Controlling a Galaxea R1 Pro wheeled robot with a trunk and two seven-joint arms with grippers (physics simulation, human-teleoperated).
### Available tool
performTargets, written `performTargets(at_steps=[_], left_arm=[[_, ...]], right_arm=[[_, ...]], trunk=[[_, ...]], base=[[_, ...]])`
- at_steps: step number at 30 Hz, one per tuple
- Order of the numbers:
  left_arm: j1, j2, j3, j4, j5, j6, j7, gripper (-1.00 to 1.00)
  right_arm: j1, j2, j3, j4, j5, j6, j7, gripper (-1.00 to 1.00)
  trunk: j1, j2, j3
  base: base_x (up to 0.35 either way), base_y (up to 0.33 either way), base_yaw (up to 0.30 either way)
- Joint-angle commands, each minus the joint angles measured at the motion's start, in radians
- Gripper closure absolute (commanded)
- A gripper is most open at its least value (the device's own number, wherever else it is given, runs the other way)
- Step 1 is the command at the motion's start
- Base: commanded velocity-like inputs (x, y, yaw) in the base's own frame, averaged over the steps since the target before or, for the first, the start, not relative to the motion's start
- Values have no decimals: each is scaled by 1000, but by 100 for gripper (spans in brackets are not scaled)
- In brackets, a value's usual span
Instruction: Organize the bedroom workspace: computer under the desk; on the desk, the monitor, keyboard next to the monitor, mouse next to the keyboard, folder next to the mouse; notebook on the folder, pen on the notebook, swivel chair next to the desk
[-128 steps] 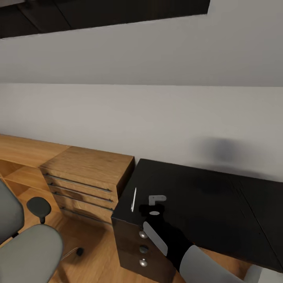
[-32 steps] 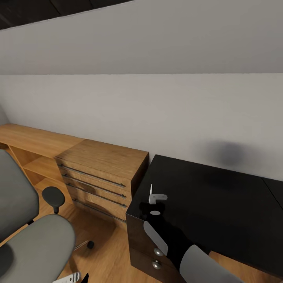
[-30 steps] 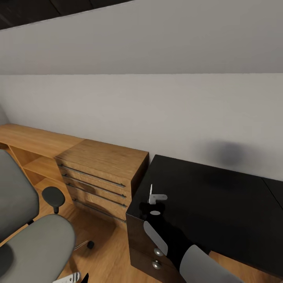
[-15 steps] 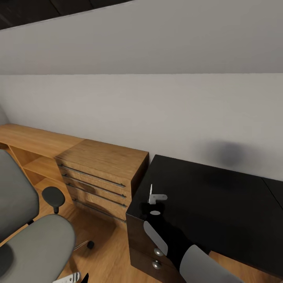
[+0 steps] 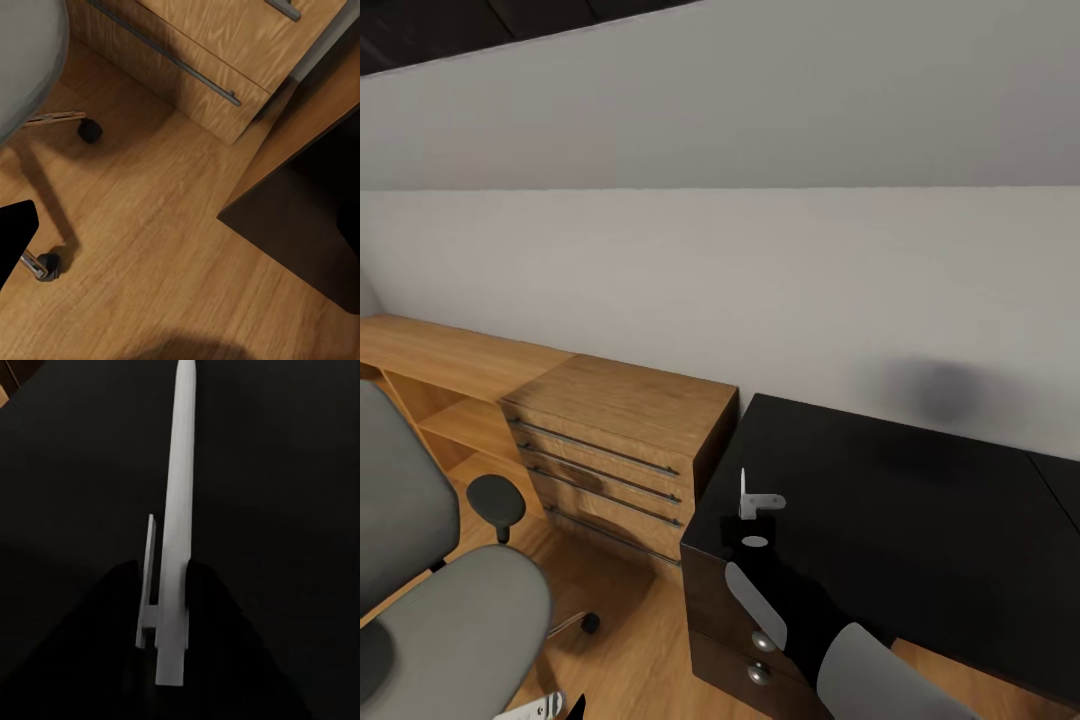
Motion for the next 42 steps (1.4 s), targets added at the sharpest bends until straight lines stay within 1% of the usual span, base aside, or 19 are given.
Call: performTargets(at_steps=[1, 27, 31, 34, 35, 36, 37, 38, 39, 40, 41, 42], left_arm=[[0, 1, -2, -2, 8, 3, 7, -100], [0, 1, -2, 1, 8, 3, 6, -100], [0, 1, -3, 3, 8, 2, 6, -100], [0, 0, -4, 11, 7, 2, 6, -100], [0, 0, -4, 13, 7, 2, 6, -100], [0, 0, -4, 14, 6, 3, 6, -100], [0, 0, -4, 15, 6, 3, 6, -100], [0, 0, -4, 15, 6, 3, 7, -100], [0, 0, -4, 15, 6, 3, 7, -100], [0, -1, -13, 17, 6, 3, 7, -100], [0, -1, -19, 19, 6, 3, 7, -100], [0, -1, -31, 24, 6, 2, 8, -100]], right_arm=[[-1, 0, 2, -1, -7, 4, -7, 100], [-1, 0, 2, -2, -7, 4, -7, 100], [-1, 0, 2, -2, -7, 4, -8, 100], [-1, 0, 2, -29, -7, 1, -12, 100], [-1, 0, 3, -60, -7, 1, -15, 100], [2, -26, 4, -126, -11, 2, -25, 100], [4, -38, 5, -148, -13, 3, -31, 100], [11, -65, 6, -194, -18, 3, -46, 100], [16, -77, 6, -218, -21, 4, -56, 100], [41, -125, 7, -333, -44, 10, -111, 100], [48, -135, 7, -363, -52, 12, -126, 100], [63, -154, 7, -414, -67, 15, -152, 100]], trunk=[[0, -1, -1], [0, -1, -1], [-15, 27, 12], [-27, 48, 21], [-31, 55, 24], [-34, 62, 27], [-38, 69, 30], [-42, 76, 34], [-46, 83, 37], [-50, 90, 40], [-54, 97, 43], [-57, 104, 46]], base=[[0, 0, 0], [0, 0, 0], [0, 0, 0], [0, 0, 0], [0, 0, 0], [0, 0, 0], [0, 0, 0], [0, 0, 0], [0, 0, 0], [0, 0, 0], [0, 0, 0], [0, 0, 0]])
